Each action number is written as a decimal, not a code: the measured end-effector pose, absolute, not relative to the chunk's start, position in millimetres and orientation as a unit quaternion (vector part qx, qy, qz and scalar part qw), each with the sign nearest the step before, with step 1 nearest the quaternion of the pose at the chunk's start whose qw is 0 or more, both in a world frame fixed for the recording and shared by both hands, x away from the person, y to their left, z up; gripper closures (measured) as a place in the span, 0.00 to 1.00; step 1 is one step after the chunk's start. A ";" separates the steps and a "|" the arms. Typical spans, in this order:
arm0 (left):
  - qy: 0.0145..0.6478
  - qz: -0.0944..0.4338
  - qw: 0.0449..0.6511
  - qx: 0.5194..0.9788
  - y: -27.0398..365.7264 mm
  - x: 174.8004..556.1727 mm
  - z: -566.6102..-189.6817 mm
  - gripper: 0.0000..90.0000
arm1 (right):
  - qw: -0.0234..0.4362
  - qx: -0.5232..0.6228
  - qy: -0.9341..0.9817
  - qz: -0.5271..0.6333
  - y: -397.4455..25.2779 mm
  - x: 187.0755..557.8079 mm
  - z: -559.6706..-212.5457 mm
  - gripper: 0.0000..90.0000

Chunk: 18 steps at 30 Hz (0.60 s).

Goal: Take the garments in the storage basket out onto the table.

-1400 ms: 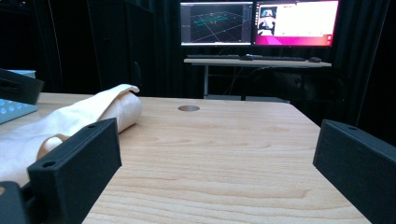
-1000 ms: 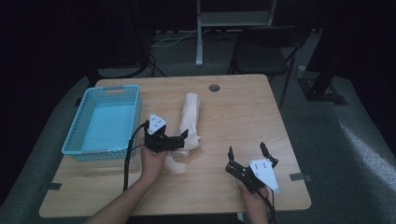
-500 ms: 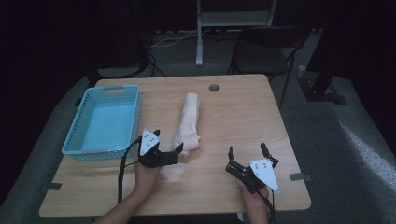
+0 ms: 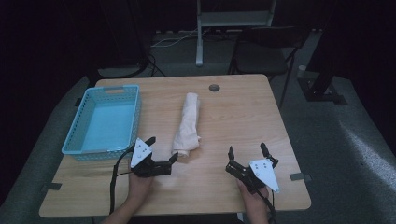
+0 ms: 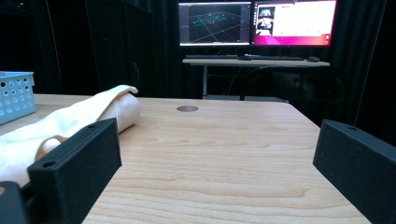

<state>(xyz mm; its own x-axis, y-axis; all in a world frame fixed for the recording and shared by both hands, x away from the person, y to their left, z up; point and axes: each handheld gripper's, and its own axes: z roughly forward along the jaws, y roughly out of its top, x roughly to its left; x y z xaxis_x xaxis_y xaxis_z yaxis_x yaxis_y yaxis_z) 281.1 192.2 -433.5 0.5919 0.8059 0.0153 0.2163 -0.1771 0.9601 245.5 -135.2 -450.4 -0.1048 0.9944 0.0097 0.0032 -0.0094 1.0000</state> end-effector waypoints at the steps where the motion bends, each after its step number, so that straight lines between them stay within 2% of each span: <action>1: 0.357 0.277 0.537 0.712 193.6 278.8 -433.4 0.00 | 0.470 0.476 0.524 0.527 -135.2 245.5 -450.4 0.00; 4: 0.357 0.280 0.547 0.704 199.1 272.6 -433.3 0.00 | 0.470 0.476 0.524 0.527 -135.2 245.5 -450.4 0.00; 8: 0.346 0.283 0.537 0.716 205.9 263.9 -432.7 0.00 | 0.470 0.476 0.524 0.528 -135.3 245.4 -450.5 0.00; 14: 0.358 0.290 0.552 0.695 218.9 254.9 -434.6 0.00 | 0.471 0.475 0.524 0.527 -135.3 245.4 -450.5 0.00; 18: 0.366 0.296 0.531 0.704 224.6 253.0 -435.4 0.00 | 0.471 0.476 0.524 0.527 -135.2 245.4 -450.5 0.00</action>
